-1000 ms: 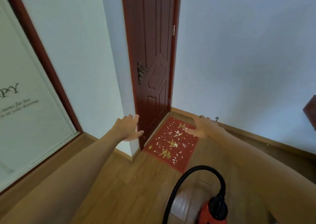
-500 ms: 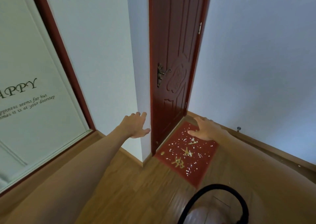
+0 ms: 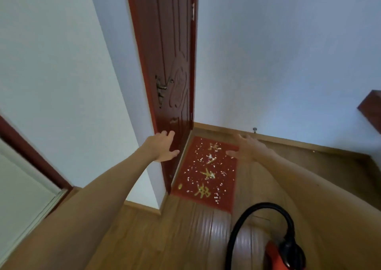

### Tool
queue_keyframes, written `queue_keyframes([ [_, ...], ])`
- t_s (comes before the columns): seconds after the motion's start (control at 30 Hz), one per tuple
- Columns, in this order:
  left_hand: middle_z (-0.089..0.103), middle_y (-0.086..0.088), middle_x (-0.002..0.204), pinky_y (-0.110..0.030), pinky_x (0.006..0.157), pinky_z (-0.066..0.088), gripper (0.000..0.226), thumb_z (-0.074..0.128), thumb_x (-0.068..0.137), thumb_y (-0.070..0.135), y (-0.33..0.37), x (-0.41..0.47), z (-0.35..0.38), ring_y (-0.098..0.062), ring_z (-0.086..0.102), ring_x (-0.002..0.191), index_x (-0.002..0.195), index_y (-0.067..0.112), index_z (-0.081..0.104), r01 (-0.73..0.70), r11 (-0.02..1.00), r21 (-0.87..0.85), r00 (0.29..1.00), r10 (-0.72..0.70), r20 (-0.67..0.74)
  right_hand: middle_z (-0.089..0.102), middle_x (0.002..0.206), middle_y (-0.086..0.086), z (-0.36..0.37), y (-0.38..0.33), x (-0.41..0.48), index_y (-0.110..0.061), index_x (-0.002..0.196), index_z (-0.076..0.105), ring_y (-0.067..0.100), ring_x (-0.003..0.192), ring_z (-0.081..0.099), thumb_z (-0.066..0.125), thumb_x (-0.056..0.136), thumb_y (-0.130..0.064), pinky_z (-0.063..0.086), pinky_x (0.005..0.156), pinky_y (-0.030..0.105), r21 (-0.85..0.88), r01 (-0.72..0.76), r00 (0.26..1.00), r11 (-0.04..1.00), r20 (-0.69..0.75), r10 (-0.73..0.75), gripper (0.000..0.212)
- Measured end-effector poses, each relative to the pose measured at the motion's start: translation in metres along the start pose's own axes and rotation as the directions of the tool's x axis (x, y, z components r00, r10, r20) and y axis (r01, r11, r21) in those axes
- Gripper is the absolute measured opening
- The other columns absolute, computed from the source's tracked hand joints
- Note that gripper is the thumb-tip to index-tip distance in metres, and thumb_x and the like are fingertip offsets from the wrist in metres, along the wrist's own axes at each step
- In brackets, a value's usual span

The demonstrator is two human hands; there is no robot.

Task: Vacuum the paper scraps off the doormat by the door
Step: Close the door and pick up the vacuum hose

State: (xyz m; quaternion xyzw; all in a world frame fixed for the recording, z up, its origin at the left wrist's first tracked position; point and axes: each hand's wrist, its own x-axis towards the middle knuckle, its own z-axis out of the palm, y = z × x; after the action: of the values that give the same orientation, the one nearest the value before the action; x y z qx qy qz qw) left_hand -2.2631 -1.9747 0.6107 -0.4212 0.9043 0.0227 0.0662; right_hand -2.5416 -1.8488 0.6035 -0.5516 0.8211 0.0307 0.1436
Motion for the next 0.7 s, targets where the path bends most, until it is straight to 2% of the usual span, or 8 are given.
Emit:
queue_keyframes([
  [0.3, 0.045, -0.014, 0.143, -0.046, 0.097, 0.047, 0.076, 0.048, 0.094, 0.057, 0.014, 0.107, 0.007, -0.032, 0.051, 0.127, 0.151, 0.012, 0.025, -0.131, 0.991, -0.007, 0.989, 0.132, 0.061, 0.032, 0.154, 0.016, 0.000, 0.059, 0.030, -0.025, 0.155, 0.017, 0.038, 0.138, 0.037, 0.056, 0.085, -0.066, 0.039, 0.108, 0.056, 0.054, -0.241, 0.970, 0.969, 0.043, 0.239, 0.090],
  [0.5, 0.047, -0.014, 0.140, -0.045, 0.095, 0.047, 0.075, 0.049, 0.094, 0.058, 0.059, 0.187, 0.012, -0.031, 0.052, 0.125, 0.149, 0.011, 0.027, -0.231, 0.973, 0.008, 0.968, 0.230, 0.097, 0.036, 0.152, 0.015, 0.006, 0.124, 0.067, -0.025, 0.154, 0.018, 0.036, 0.135, 0.042, 0.055, 0.084, -0.069, 0.044, 0.105, 0.054, 0.089, -0.346, 0.938, 0.934, 0.056, 0.343, 0.091],
  [0.7, 0.049, -0.014, 0.137, -0.047, 0.095, 0.048, 0.075, 0.050, 0.093, 0.059, 0.118, 0.265, 0.018, -0.030, 0.054, 0.122, 0.147, 0.013, 0.029, -0.327, 0.944, 0.036, 0.936, 0.318, 0.154, 0.034, 0.153, 0.017, 0.022, 0.190, 0.098, -0.025, 0.156, 0.015, 0.037, 0.137, 0.038, 0.052, 0.085, -0.070, 0.042, 0.107, 0.053, 0.127, -0.414, 0.908, 0.901, 0.124, 0.400, 0.091],
])
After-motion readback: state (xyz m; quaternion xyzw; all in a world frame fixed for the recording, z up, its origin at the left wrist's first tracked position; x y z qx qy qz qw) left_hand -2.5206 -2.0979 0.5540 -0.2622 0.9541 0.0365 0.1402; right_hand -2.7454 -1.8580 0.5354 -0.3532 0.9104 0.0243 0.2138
